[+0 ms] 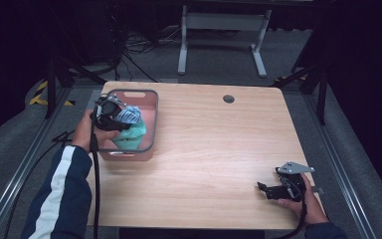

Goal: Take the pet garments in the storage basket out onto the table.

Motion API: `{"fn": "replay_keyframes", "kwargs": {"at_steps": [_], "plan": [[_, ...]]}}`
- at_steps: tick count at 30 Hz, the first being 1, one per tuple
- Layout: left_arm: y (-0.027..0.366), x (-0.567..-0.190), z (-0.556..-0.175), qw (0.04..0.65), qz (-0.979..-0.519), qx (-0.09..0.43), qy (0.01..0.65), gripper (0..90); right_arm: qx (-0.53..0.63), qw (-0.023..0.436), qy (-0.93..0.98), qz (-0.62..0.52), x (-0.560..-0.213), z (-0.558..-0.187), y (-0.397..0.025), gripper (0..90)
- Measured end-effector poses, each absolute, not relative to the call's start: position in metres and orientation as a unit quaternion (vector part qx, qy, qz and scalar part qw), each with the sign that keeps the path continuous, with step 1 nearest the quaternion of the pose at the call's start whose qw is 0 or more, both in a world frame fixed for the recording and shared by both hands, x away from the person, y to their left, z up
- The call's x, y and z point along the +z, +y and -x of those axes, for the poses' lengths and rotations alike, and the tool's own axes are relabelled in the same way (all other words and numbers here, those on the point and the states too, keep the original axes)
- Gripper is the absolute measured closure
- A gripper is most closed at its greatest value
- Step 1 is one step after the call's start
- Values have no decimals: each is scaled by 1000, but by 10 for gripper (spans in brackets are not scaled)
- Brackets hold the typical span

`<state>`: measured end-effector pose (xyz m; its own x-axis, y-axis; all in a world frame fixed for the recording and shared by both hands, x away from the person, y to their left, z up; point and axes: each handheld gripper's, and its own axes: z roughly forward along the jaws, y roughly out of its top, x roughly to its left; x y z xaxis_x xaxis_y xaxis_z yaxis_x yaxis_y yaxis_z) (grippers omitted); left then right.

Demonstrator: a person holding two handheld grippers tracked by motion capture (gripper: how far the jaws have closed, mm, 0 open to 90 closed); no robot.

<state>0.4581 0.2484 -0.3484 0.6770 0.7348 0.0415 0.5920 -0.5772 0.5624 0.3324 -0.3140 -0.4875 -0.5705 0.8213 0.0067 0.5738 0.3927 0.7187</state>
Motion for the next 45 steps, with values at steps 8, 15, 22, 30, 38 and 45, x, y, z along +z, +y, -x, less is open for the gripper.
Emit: {"fn": "replay_keyframes", "kwargs": {"at_steps": [8, 15, 22, 30, 38, 45], "plan": [[253, -333, -443, 309, -858, 164, 375, 735, 347, 179, 815, -428, -488, -332, -314, 58], [253, -323, -440, 343, -846, 163, 375, 736, 348, 178, 815, -428, -487, -332, -314, 58], [245, -315, -436, 369, -839, 164, 363, 736, 347, 178, 815, -427, -488, -332, -314, 59], [235, -301, -431, 387, -839, 172, 343, 737, 347, 178, 815, -427, -488, -332, -314, 59], [214, -291, -429, 394, -845, 171, 319, 737, 347, 178, 816, -427, -488, -332, -314, 59], [192, -288, -428, 399, -853, 163, 294, 737, 347, 178, 816, -427, -488, -332, -314, 59]]}}
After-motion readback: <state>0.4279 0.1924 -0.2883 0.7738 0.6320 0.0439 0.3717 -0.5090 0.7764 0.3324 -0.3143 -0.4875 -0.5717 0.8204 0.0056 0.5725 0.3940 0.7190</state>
